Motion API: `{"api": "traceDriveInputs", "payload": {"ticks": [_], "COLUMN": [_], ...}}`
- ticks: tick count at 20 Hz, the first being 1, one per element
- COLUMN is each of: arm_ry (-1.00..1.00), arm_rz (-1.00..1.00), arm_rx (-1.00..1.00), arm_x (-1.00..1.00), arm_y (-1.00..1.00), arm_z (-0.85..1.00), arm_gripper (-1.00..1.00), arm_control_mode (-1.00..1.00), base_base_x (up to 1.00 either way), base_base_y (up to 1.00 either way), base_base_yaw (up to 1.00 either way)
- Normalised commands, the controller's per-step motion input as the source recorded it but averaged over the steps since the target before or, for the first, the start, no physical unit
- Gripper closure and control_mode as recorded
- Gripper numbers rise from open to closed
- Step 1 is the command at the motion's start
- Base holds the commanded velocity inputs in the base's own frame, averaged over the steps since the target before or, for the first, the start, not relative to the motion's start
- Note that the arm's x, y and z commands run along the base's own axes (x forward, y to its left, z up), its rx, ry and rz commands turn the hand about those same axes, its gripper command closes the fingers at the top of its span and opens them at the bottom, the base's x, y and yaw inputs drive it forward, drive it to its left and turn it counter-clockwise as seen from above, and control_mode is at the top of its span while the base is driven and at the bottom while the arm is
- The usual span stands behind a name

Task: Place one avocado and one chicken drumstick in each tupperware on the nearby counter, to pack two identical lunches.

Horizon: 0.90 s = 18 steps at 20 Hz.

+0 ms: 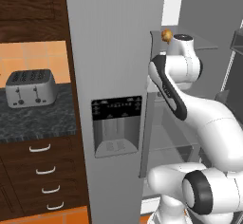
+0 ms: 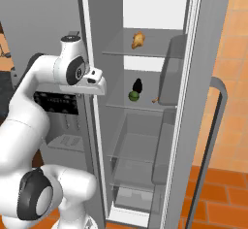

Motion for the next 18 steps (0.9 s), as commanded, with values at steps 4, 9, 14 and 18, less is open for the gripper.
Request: {"api": "traceDriveInputs", "payload": {"ticks": [4, 9, 14, 18], "arm_ry": [0.02, 0.00, -0.45, -0.30], "arm_rz": [-0.02, 0.05, 0.18, 0.29], "arm_rx": [-0.01, -0.04, -0.04, 0.00], "arm_x": [-0.09, -0.42, -0.50, 0.28], "arm_y": [0.04, 0.03, -0.81, -0.71], "arm_z": [-0.22, -0.18, 0.43, 0.24], "arm_gripper": [-1.00, -1.00, -1.00, -1.00], "arm_control_mode": [-1.00, -1.00, -1.00, -1.00], "base_base_x": [0.00, 0.00, 0.00, 0.00], "base_base_y": [0.00, 0.00, 0.00, 0.00], "base_base_yaw": [0.00, 0.00, 0.00, 0.00]}}
